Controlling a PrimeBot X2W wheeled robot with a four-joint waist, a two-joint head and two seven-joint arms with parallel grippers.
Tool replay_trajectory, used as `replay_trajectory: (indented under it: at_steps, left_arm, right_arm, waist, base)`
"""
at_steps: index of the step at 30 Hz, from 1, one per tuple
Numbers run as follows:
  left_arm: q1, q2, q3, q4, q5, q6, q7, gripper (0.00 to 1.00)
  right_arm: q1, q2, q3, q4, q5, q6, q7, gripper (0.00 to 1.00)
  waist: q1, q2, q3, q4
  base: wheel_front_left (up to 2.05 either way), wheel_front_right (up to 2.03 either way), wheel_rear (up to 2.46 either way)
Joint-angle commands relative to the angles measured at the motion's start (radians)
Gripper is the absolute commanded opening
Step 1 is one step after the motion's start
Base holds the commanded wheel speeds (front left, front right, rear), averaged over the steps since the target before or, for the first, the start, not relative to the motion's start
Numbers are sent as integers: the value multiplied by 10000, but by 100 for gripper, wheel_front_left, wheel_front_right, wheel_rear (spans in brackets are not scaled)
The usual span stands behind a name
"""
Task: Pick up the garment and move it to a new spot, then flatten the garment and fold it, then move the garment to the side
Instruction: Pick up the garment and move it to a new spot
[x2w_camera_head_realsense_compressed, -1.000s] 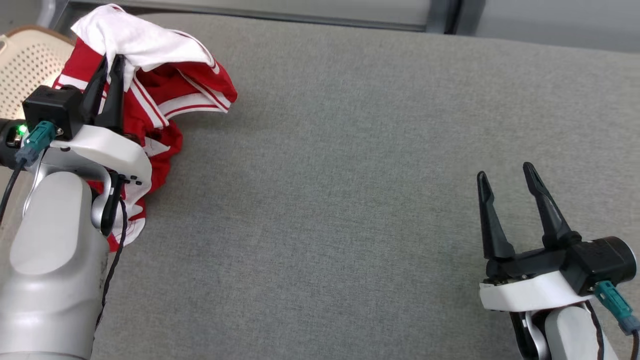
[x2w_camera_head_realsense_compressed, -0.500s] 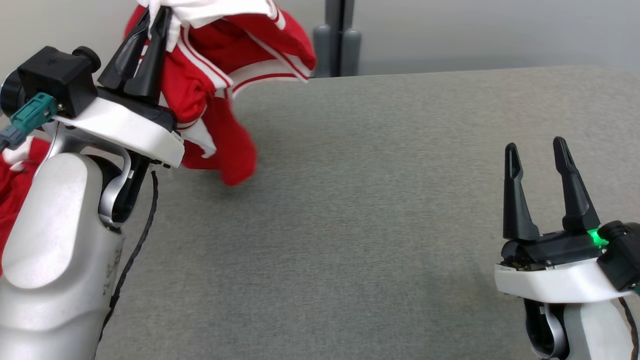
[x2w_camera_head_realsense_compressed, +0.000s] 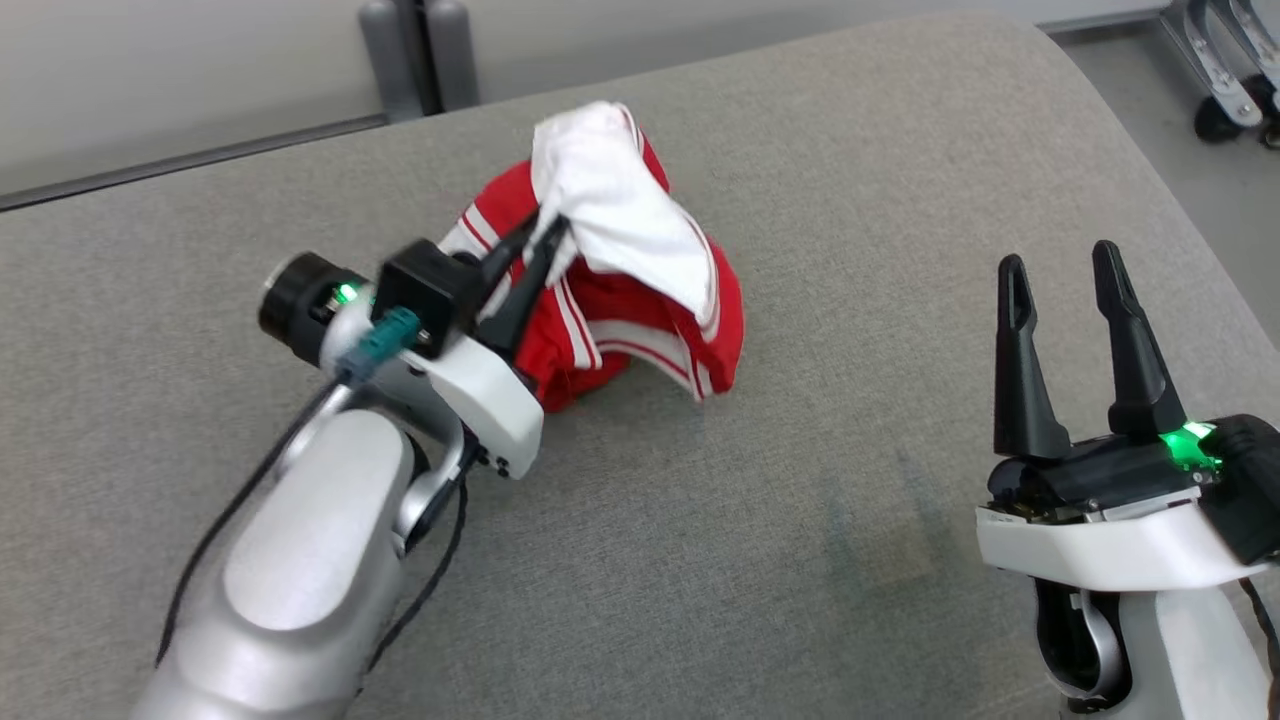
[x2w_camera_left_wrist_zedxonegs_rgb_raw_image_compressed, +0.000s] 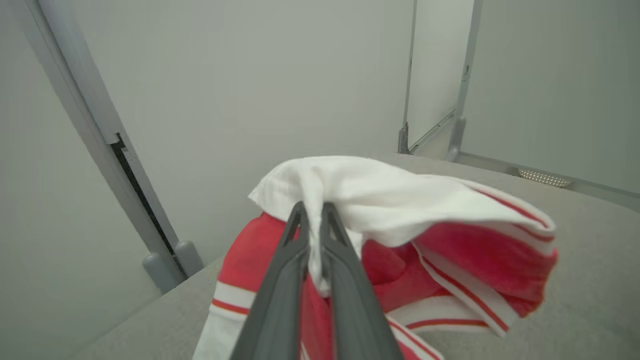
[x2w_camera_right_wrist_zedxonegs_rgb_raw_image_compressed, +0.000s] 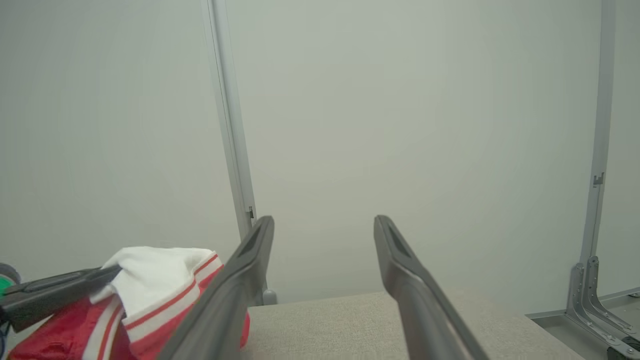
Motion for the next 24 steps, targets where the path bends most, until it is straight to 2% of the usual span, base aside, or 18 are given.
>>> replay_trajectory:
  at_steps: [1, 4, 5, 6, 10, 14, 17, 24]
  left_arm:
    - [98, -141, -313, 487, 260, 3, -295, 0]
    - [13, -485, -712, 1540, 520, 45, -875, 0]
    - [-30, -586, -777, 1841, 536, 68, -1089, 42]
    - [-77, -685, -898, 2137, 608, 50, -1280, 100]
    - [-152, -922, -1192, 2596, 679, 42, -1773, 100]
    - [159, -1016, -1159, 2400, 920, 501, -2069, 100]
    - [860, -970, -755, 1270, 969, 983, -2075, 100]
    - [3783, -786, 842, -1478, 902, 2001, -2070, 100]
  right_arm:
    - [-169, -14, 67, -87, 129, -3, -10, 100]
    - [-221, -11, 219, -119, 238, -3, -10, 100]
    - [-223, -13, 258, -115, 248, -3, -10, 100]
    - [-204, -14, 309, -96, 239, -3, -10, 100]
    - [-55, -9, 498, -5, 83, -3, -10, 100]
    - [196, -16, 756, 173, -216, -3, -10, 100]
    - [456, -20, 816, 369, -421, -3, -12, 100]
    - [1126, -15, 778, 880, -881, -3, -10, 100]
  waist:
    - [0, 0, 654, -588]
    - [0, 0, 880, -748]
    - [0, 0, 895, -763]
    - [0, 0, 882, -764]
    - [0, 0, 661, -645]
    - [0, 0, 74, -232]
    - [0, 0, -468, 210]
    - [0, 0, -1665, 1384]
  base:
    - [0, 0, 0]
    - [0, 0, 0]
    - [0, 0, 0]
    - [0, 0, 0]
    - [0, 0, 0]
    - [0, 0, 0]
    - [0, 0, 0]
    - [0, 0, 0]
